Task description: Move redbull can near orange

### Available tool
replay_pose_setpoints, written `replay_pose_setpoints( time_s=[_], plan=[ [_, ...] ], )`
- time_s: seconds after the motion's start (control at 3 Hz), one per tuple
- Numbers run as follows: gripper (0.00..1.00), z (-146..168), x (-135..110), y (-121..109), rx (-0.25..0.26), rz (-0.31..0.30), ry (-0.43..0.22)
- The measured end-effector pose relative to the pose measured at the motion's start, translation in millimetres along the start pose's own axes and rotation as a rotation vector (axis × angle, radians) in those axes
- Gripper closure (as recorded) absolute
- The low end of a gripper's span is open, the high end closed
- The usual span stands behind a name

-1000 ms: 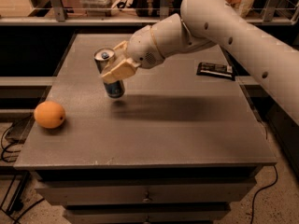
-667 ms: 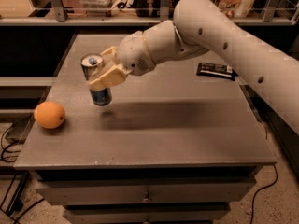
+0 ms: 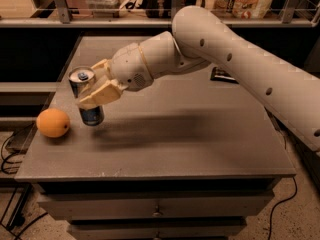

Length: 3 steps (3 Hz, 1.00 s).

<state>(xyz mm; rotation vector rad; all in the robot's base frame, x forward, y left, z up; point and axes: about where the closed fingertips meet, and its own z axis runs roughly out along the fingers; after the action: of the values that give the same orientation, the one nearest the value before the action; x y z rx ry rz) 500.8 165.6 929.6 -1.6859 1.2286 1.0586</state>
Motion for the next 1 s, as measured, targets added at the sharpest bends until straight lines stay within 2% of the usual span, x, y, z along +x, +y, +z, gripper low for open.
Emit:
replay_pose_setpoints(
  time_s=[0.33,0.67,1.0],
  plan=[
    [0.36,13.4,4.6,7.0,-0.013,-0.014,0.035],
    [0.12,21.1,13.5,8.3,-0.006,-0.020,0.082],
    [0.00,26.2,21.2,8.2,-0.001,-0.010,0.105]
  ],
)
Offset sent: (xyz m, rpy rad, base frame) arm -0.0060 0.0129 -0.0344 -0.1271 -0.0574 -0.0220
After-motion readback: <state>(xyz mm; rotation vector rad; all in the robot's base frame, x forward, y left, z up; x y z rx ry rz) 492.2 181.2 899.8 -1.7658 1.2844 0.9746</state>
